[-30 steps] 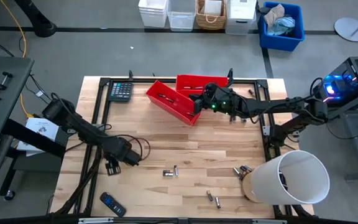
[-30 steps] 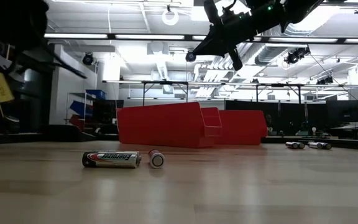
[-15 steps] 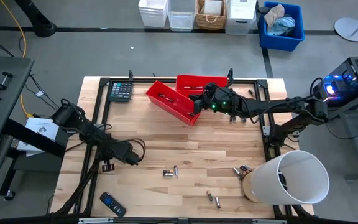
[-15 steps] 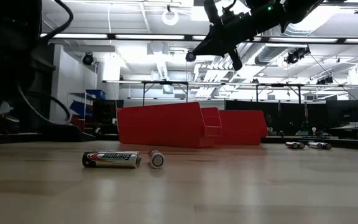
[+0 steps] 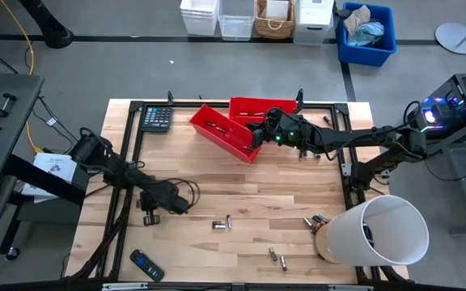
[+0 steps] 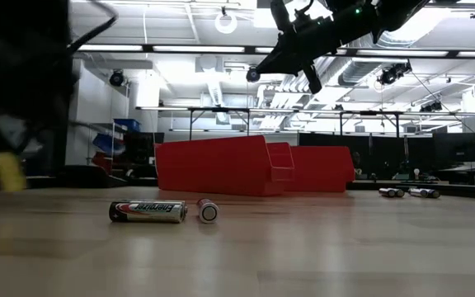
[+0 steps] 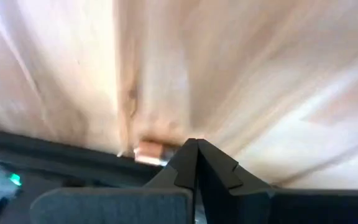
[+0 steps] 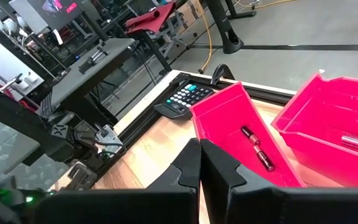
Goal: Sort batteries
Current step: Put the black battery into the bottom red bin
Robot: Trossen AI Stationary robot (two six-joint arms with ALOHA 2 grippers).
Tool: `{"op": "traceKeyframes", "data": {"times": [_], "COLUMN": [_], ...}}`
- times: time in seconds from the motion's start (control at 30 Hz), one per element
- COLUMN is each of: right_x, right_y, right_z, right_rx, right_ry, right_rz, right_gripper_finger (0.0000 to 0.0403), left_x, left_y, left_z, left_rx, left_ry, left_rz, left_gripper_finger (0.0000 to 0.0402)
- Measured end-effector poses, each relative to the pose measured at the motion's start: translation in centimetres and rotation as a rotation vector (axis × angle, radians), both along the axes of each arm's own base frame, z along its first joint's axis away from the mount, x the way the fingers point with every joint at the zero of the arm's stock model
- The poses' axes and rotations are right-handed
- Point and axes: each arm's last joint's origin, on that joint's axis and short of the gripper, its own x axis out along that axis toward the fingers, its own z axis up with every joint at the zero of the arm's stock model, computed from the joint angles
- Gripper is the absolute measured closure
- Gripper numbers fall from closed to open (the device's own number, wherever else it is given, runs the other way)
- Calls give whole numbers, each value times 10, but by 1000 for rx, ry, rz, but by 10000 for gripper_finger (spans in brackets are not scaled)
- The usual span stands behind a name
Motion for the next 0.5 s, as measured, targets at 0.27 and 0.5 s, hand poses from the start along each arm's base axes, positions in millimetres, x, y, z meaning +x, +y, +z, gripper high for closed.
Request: {"op": "traceKeyframes", "data": {"times": [0.27,0.5], "right_x": [0,0], "right_y": [0,0], "right_z": [0,-1], "right_rx": [-1,1], "right_ry": [-1,8], "right_rz": [-3,10], "right_gripper_finger": [402,402], "left_x": [20,55], "left_y": [-2,-4], "left_z": [28,41], "left_rx": [47,29], "left_ry": [-22,-263], "left_rz": [-43,-29], "left_gripper_finger": [401,396]}}
